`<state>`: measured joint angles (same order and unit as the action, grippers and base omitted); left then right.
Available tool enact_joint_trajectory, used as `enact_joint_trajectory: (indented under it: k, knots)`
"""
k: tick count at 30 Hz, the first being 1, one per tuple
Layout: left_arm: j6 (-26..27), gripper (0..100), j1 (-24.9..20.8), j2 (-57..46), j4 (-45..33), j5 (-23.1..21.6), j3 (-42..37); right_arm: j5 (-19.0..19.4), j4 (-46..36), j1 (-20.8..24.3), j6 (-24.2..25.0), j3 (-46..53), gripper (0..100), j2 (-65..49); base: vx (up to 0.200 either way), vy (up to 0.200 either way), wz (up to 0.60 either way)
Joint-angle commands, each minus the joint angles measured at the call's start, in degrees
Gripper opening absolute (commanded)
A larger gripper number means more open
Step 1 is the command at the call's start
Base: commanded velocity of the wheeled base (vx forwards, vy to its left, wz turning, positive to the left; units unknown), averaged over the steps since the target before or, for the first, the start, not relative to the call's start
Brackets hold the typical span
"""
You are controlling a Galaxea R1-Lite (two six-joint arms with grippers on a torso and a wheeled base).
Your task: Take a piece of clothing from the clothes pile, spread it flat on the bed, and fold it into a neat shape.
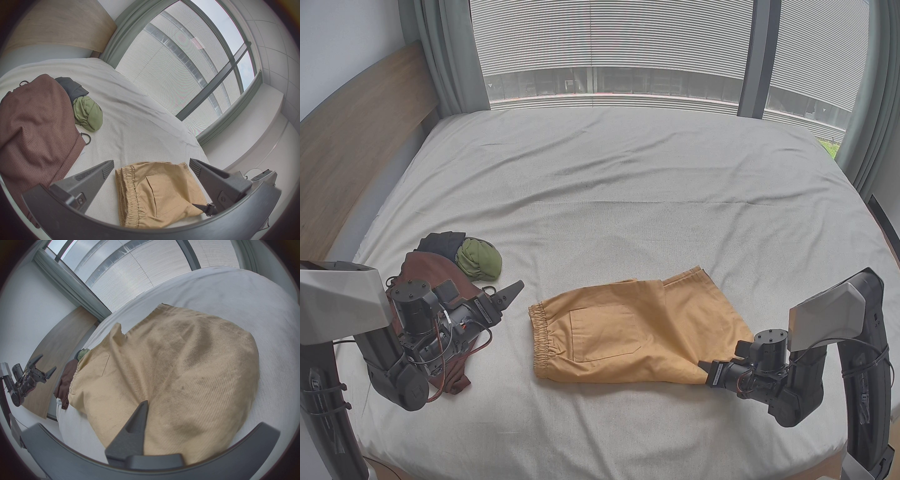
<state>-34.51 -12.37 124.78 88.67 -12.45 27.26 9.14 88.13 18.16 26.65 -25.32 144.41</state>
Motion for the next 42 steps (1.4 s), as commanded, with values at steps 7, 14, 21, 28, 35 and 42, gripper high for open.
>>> enact_joint_trajectory:
  k: [7,14,21,28,35,42]
  knots:
    - [-0.03,100,-0.02,-0.07,0.01,-0.03,-0.10,-0.09,0.20,-0.59,0.07,3.52,0,0.52,0.000,0.000,0.00]
    - [-0.03,100,-0.02,-0.07,0.01,-0.03,-0.10,-0.27,0.29,-0.41,-0.90,2.91,100,0.87,0.000,0.000,0.00]
    - [-0.03,100,-0.19,0.02,0.01,-0.03,-0.28,-0.27,0.12,0.82,-0.81,7.65,100,-1.85,0.000,0.000,0.00]
    - [-0.12,100,-0.63,0.55,0.01,-0.21,-1.07,4.22,0.12,4.51,-0.63,15.04,100,-5.19,0.000,0.000,0.00]
    - [-0.21,100,-1.69,1.96,-0.08,-2.06,-4.06,10.11,0.20,8.03,-0.55,17.41,100,-11.43,0.000,0.000,0.00]
    - [-0.12,100,-2.66,5.73,-0.08,-2.49,-4.76,11.25,0.12,10.22,-0.63,14.86,100,-16.88,0.000,0.000,0.00]
